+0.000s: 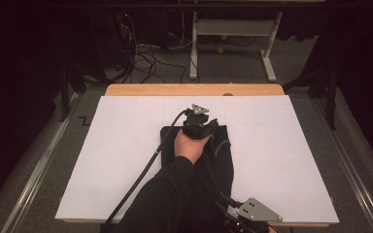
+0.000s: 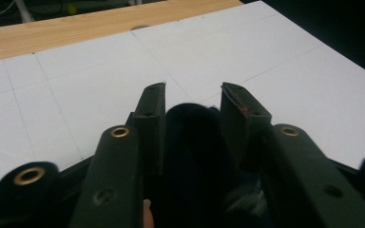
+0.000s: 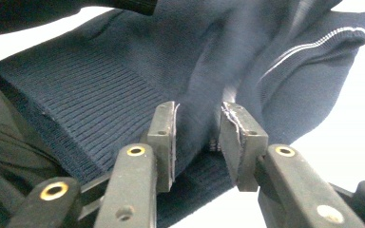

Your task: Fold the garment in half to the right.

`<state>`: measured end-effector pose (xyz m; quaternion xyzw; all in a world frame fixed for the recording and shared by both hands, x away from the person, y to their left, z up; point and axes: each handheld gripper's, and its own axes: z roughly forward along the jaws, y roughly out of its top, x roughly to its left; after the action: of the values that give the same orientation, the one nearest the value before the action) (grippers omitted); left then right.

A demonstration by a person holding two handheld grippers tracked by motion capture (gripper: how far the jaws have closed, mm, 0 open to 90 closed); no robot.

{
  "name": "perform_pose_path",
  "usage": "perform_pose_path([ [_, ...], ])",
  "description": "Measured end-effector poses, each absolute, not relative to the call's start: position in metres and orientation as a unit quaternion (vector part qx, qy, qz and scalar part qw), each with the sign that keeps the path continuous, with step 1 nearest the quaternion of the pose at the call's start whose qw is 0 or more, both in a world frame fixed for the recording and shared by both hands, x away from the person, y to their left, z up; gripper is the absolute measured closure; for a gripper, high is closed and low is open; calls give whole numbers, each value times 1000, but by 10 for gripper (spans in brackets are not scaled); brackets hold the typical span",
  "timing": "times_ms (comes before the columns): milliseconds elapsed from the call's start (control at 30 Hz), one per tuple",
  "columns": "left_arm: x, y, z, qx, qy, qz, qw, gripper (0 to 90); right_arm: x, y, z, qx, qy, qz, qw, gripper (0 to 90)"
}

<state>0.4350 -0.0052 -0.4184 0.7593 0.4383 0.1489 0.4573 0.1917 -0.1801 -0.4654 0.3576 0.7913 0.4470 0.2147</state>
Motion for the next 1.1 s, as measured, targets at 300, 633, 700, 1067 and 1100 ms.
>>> perform_pose_path([
  [300,427,6,-409,770,406,143,472,442,186,-188,-457,365,773,474,213,585],
  [633,401,56,-410,772,390,157,477,273,185,-186,-451,360,767,484,219,581],
  [700,394,73,-412,770,389,159,480,249,186,-184,-451,358,767,483,221,586],
  [1067,350,153,-432,760,385,142,504,96,225,-170,-439,360,772,472,226,678],
  [1100,346,159,-435,759,387,142,503,87,232,-169,-438,360,773,469,230,691],
])
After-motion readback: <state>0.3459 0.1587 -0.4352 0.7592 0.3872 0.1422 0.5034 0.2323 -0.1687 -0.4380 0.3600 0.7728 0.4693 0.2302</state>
